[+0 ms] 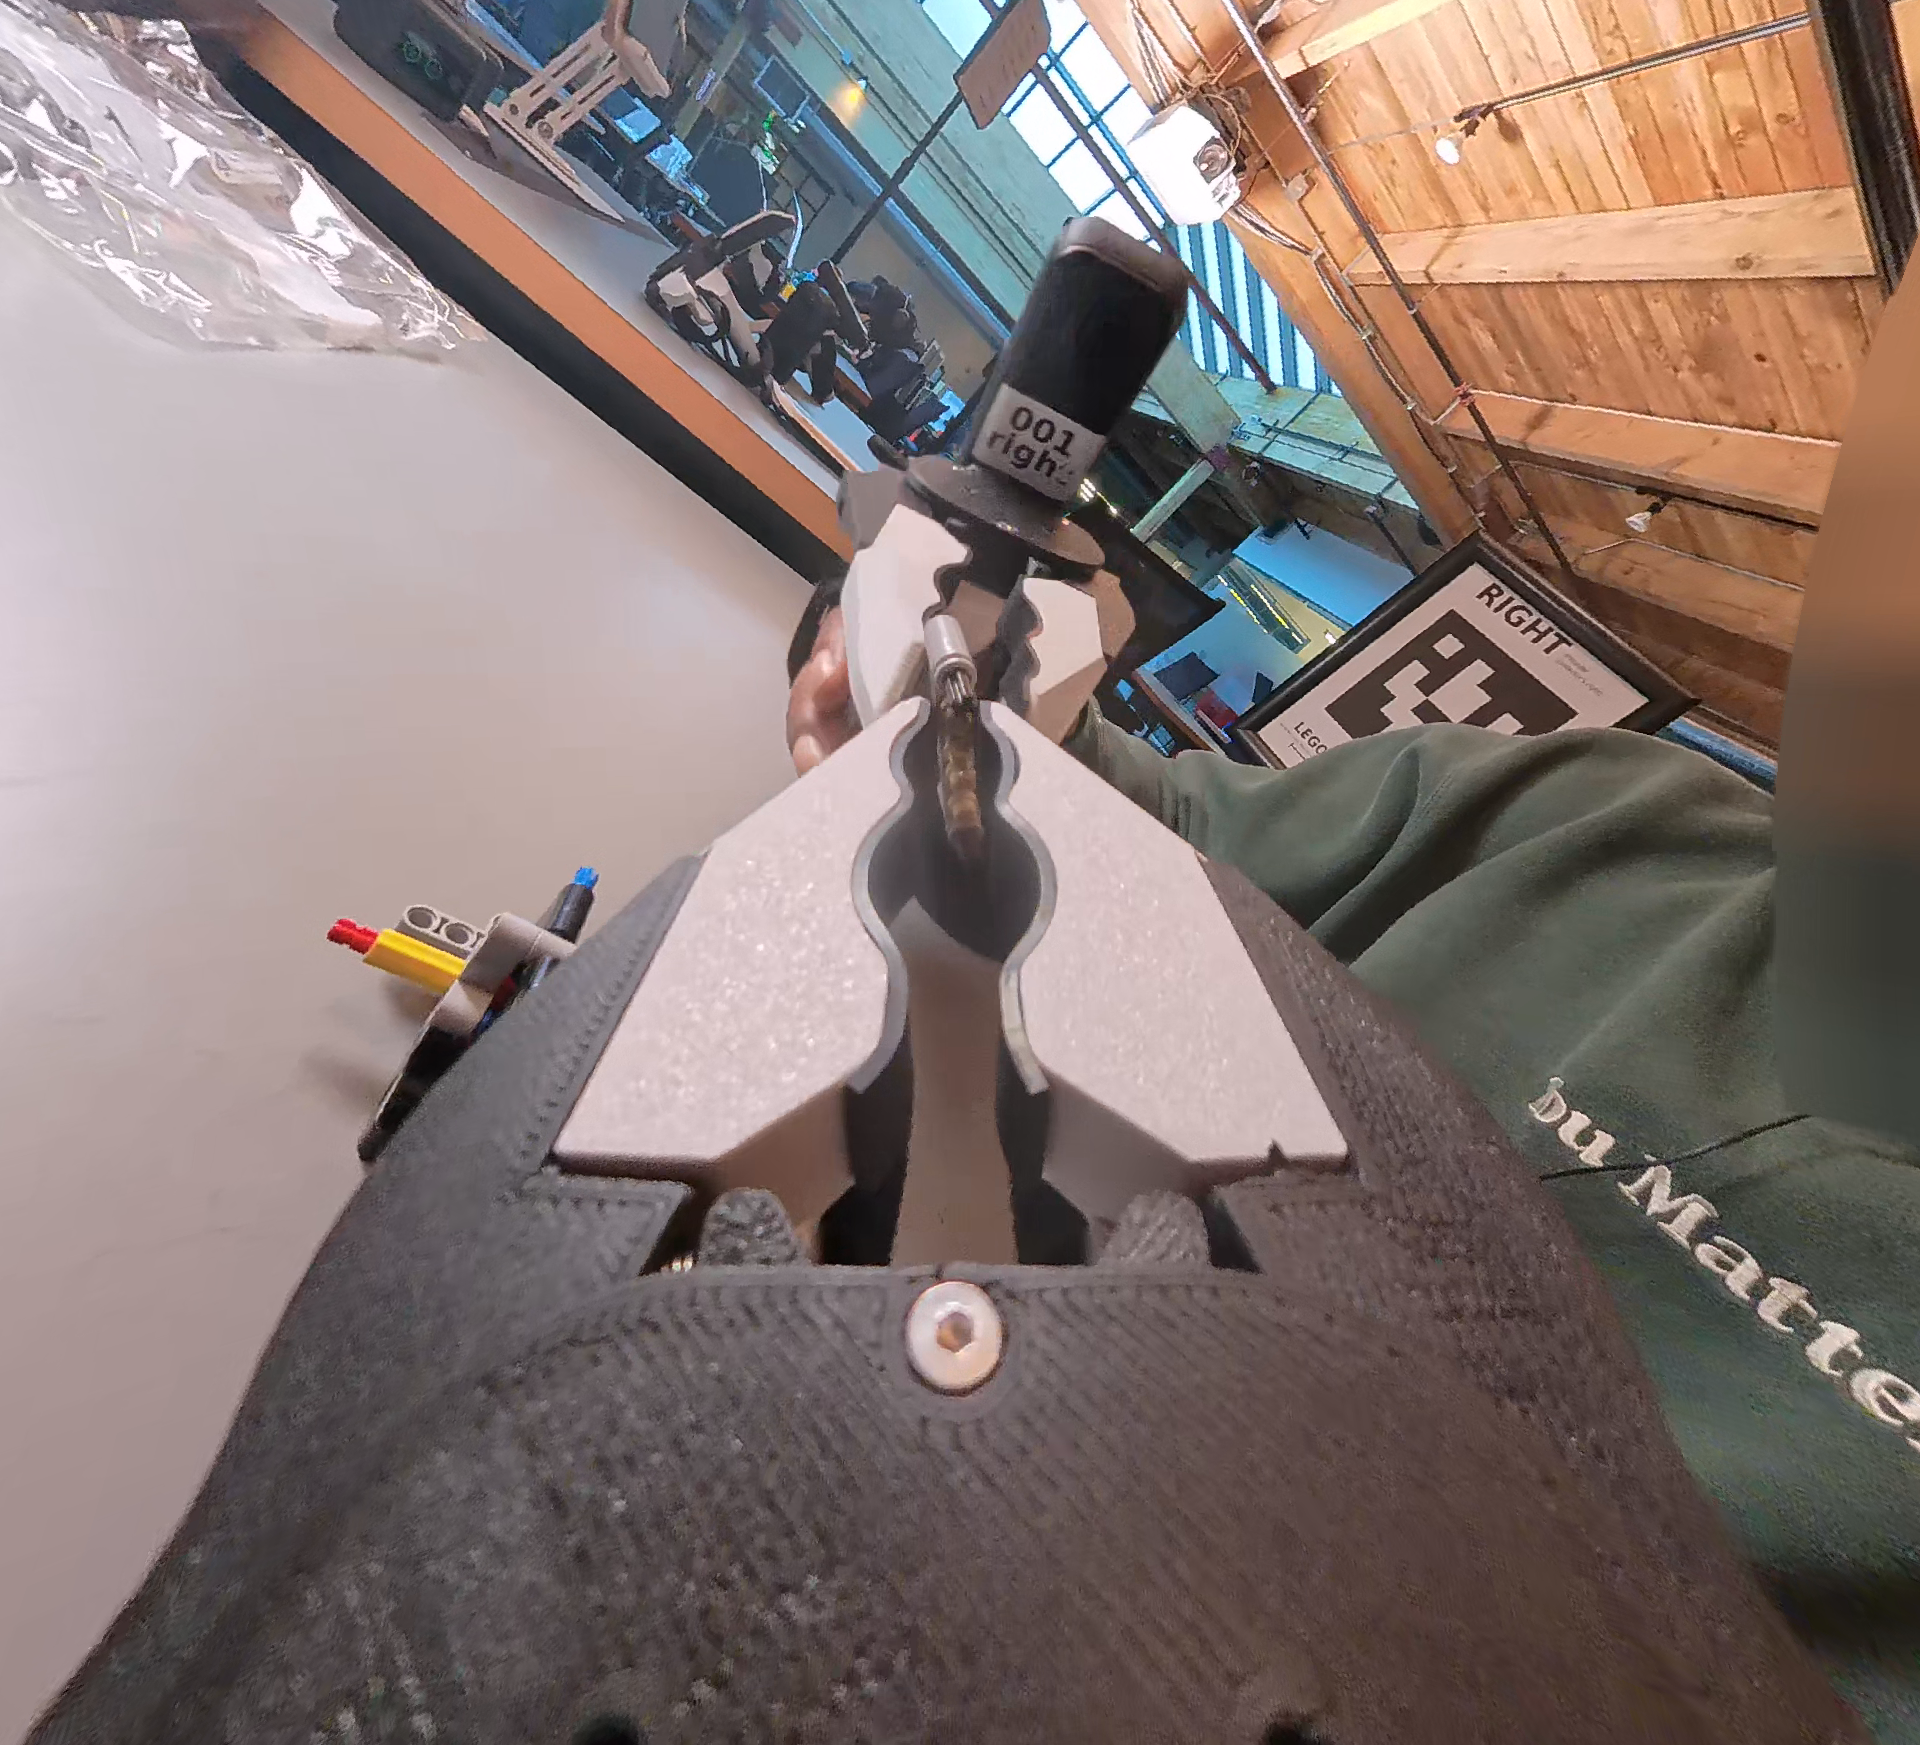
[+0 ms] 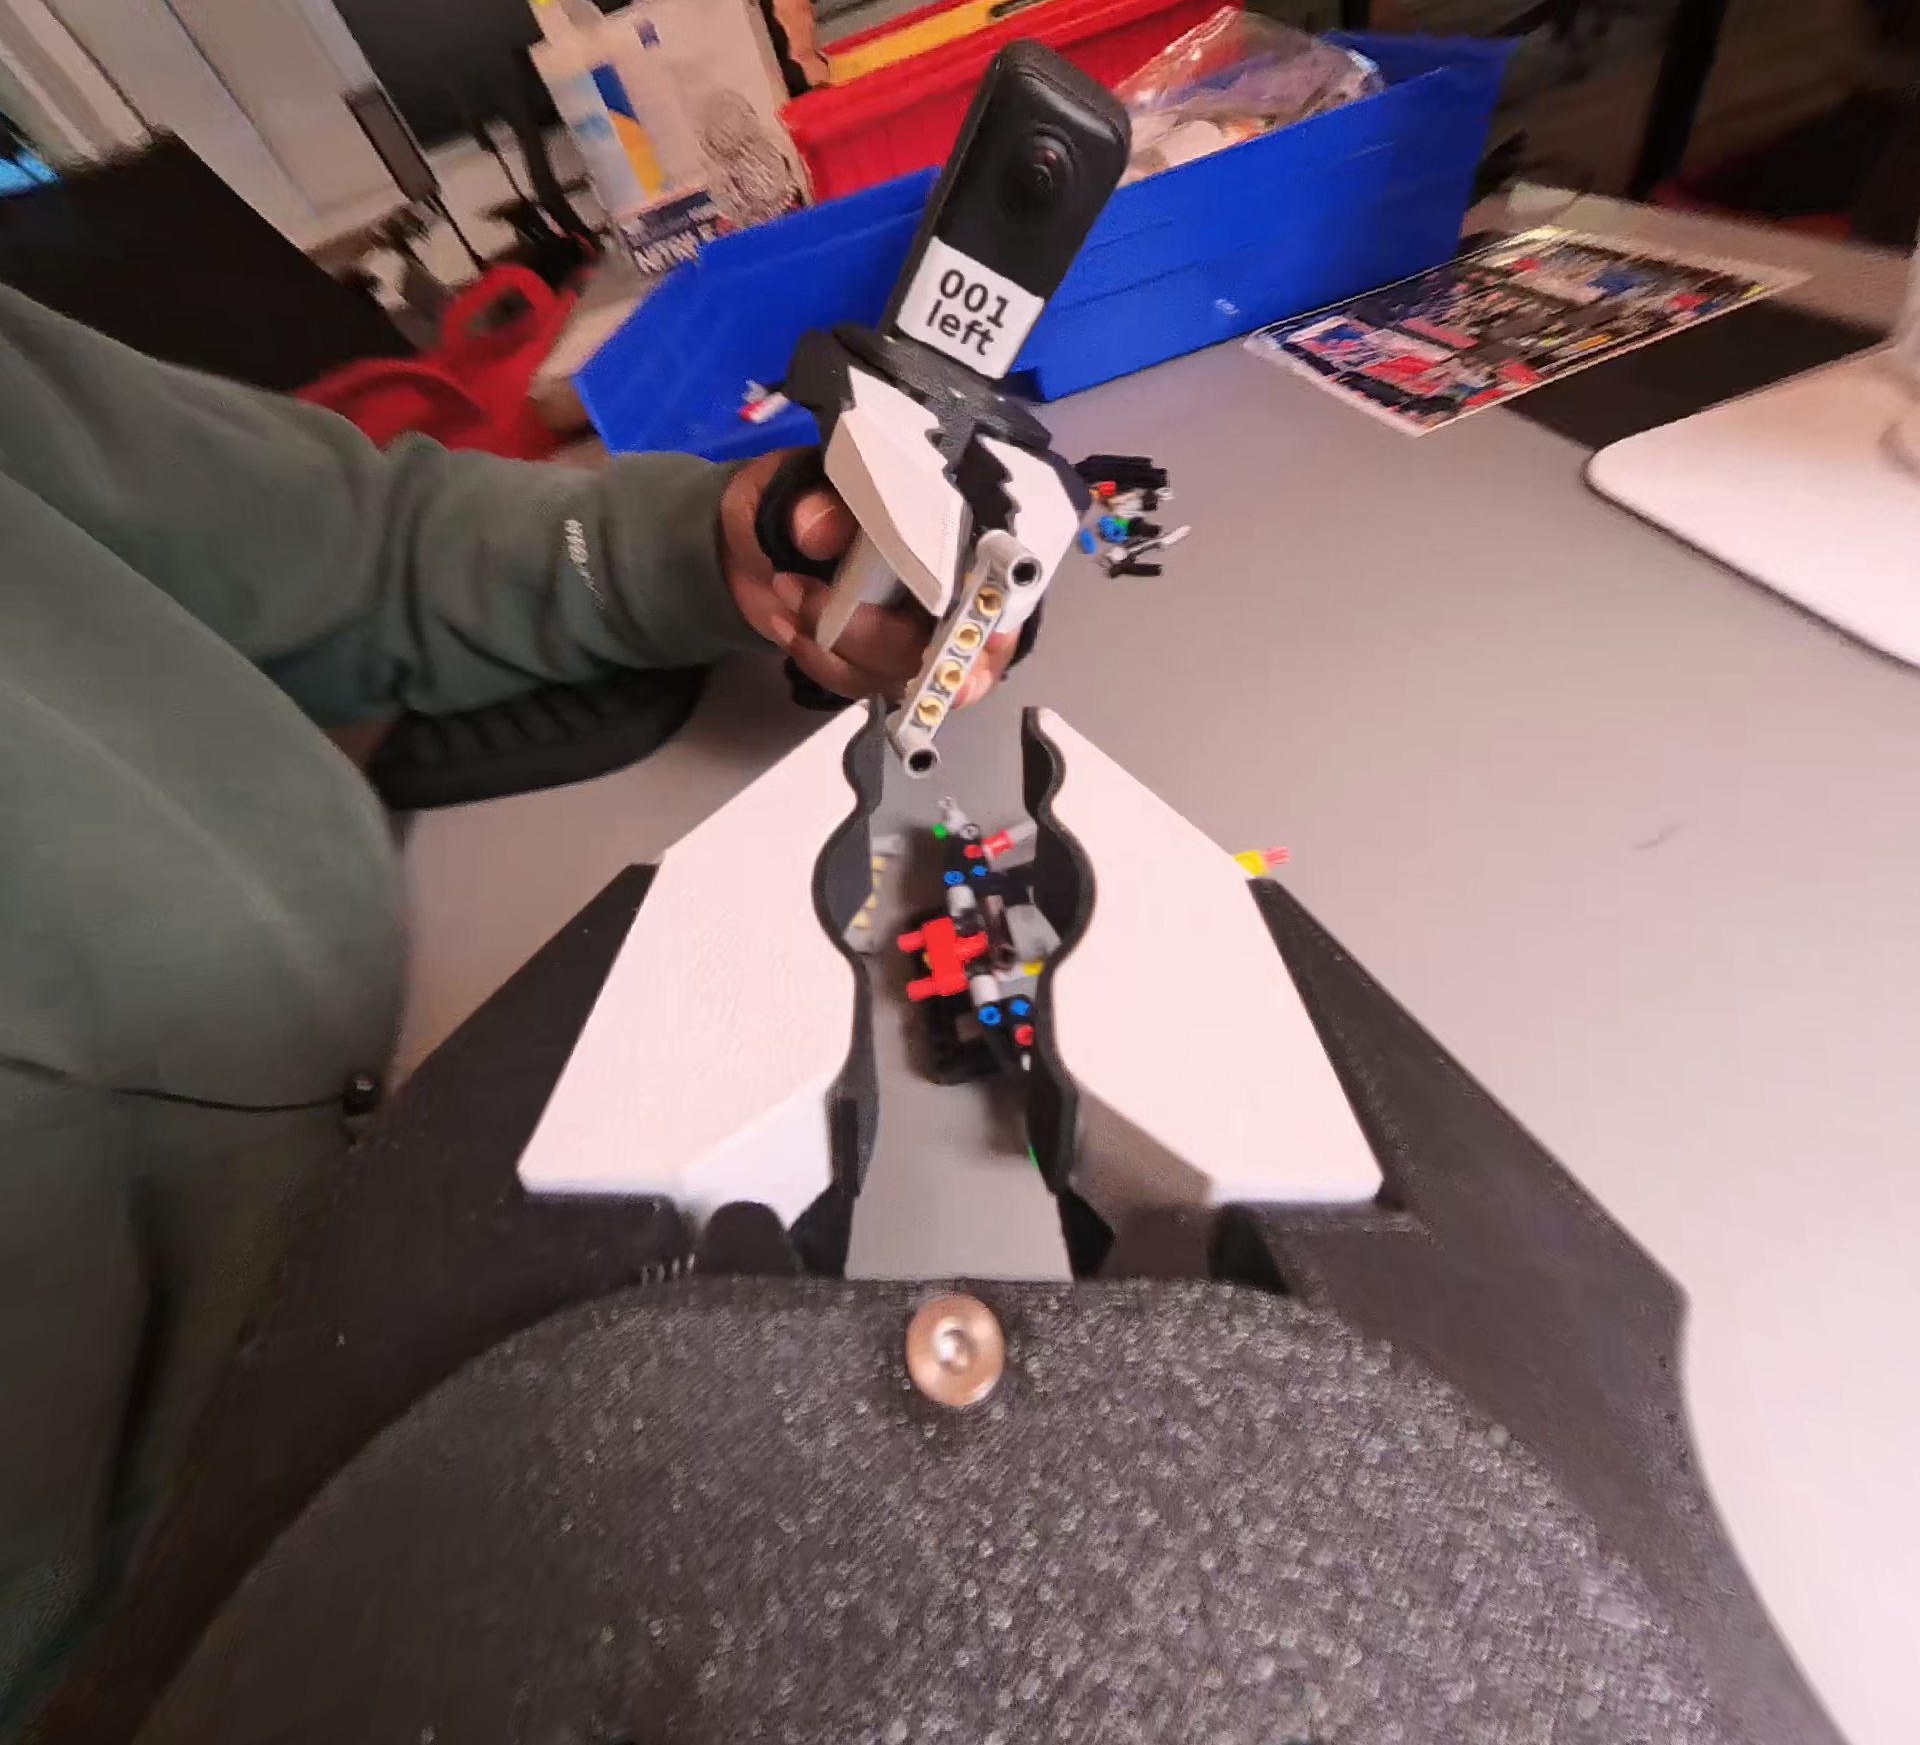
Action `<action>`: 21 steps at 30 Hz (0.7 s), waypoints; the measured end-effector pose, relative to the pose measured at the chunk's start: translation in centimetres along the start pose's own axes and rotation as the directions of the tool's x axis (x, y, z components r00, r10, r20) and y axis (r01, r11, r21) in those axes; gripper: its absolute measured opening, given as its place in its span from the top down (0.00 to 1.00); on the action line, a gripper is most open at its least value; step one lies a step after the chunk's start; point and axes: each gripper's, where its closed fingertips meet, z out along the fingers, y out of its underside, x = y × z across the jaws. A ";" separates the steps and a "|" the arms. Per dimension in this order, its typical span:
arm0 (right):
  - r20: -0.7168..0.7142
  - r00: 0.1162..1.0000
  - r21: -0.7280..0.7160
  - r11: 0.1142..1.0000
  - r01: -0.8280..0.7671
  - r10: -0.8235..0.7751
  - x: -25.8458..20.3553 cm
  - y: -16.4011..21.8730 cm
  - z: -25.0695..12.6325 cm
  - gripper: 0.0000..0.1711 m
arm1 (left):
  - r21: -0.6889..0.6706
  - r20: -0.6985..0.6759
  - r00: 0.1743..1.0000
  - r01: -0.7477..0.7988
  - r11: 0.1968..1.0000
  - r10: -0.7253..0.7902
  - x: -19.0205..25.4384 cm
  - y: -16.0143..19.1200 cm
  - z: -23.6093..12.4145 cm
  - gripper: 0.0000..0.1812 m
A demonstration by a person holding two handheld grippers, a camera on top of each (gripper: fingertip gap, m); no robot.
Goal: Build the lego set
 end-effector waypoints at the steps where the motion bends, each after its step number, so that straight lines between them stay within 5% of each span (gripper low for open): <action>1: 0.026 0.999 0.010 0.999 -0.031 0.031 -0.2 0.0 0.1 0.87 | 0.001 -0.001 1.000 -0.002 1.000 0.002 0.0 0.0 0.0 0.97; 21: -0.123 0.986 -0.014 0.993 0.114 -0.115 0.9 -0.2 0.4 0.85 | 0.037 0.086 0.996 0.031 0.999 -0.035 -1.4 -0.3 -0.2 0.97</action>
